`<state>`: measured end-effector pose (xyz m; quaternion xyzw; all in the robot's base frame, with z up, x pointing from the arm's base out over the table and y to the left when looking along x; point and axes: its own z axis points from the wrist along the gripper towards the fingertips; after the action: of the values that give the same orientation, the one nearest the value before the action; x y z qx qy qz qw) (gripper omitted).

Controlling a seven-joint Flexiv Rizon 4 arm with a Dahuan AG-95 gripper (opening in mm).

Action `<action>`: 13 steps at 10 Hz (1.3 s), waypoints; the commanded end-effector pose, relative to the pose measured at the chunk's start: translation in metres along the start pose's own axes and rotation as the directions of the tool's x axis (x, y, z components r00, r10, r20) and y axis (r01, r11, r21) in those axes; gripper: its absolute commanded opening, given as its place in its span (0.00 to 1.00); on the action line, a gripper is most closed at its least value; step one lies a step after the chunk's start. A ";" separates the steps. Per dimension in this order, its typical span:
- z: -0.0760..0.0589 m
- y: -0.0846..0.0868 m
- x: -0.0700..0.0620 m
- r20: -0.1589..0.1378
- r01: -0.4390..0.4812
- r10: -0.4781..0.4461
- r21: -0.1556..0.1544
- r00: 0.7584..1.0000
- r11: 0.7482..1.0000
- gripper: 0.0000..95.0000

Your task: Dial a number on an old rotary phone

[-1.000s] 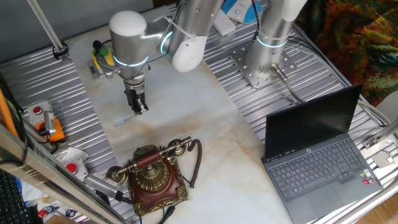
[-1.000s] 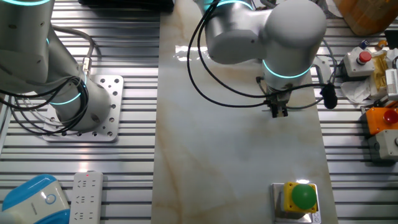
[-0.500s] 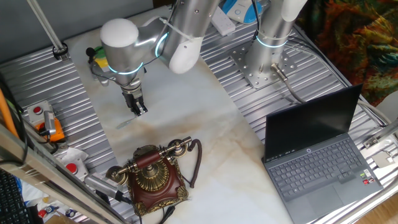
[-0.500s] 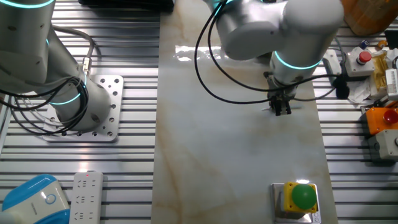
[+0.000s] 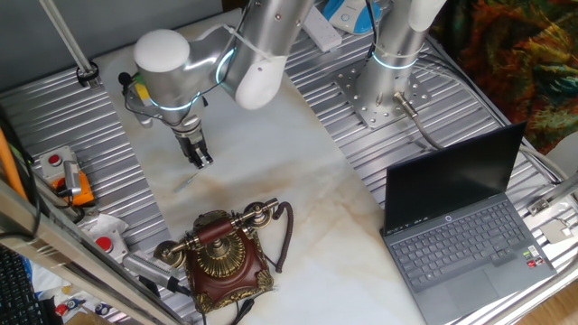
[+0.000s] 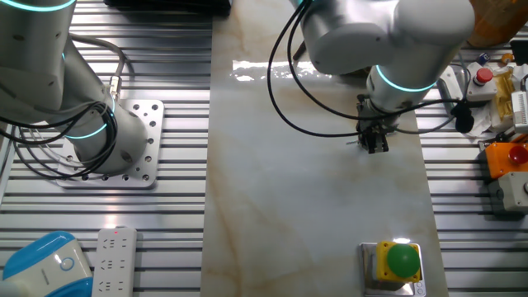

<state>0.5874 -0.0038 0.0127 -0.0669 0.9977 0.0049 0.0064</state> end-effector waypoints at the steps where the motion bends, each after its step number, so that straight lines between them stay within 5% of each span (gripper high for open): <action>1: 0.000 0.000 0.001 -0.003 -0.004 0.004 0.003 1.000 1.000 0.00; 13: 0.000 0.000 0.001 0.001 -0.023 0.023 -0.007 1.000 1.000 0.00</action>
<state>0.5867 -0.0043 0.0130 -0.0549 0.9984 0.0072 0.0068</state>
